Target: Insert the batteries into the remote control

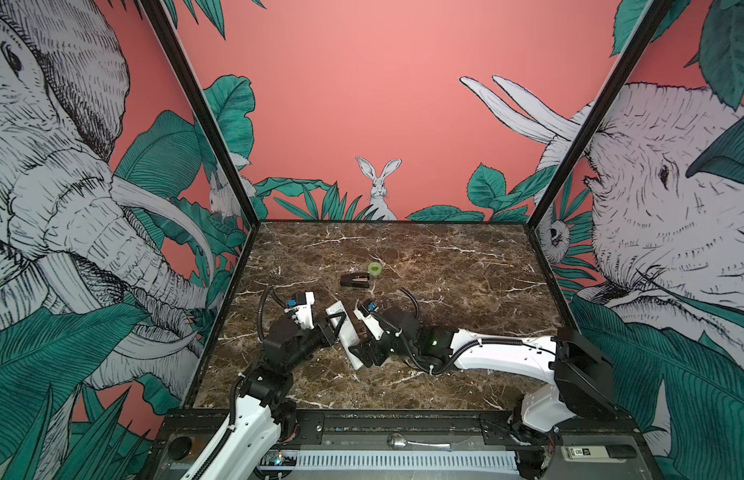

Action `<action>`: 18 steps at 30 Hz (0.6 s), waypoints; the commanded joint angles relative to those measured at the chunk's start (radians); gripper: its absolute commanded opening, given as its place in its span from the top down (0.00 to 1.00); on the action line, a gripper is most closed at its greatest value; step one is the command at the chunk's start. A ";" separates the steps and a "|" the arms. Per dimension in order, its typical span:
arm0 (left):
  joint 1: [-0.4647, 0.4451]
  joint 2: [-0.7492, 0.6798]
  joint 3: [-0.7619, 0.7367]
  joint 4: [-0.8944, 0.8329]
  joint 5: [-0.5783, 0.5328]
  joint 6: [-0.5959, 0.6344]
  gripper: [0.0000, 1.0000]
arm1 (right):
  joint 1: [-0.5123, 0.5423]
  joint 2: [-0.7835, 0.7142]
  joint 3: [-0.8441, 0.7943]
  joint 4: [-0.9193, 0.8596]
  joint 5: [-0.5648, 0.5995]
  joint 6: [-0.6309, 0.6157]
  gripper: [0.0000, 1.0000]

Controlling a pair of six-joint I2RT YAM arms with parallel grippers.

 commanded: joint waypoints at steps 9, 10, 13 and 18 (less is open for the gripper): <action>-0.002 -0.007 0.017 0.035 -0.012 -0.028 1.00 | 0.008 0.086 0.036 0.036 -0.007 0.042 0.23; -0.001 -0.006 0.017 0.037 -0.012 -0.029 1.00 | 0.009 0.092 0.037 0.038 -0.008 0.043 0.23; 0.000 -0.008 0.015 0.036 -0.011 -0.031 1.00 | 0.008 0.099 0.034 0.047 -0.012 0.048 0.25; -0.001 -0.008 0.013 0.035 -0.013 -0.030 1.00 | 0.009 0.104 0.031 0.052 -0.020 0.049 0.31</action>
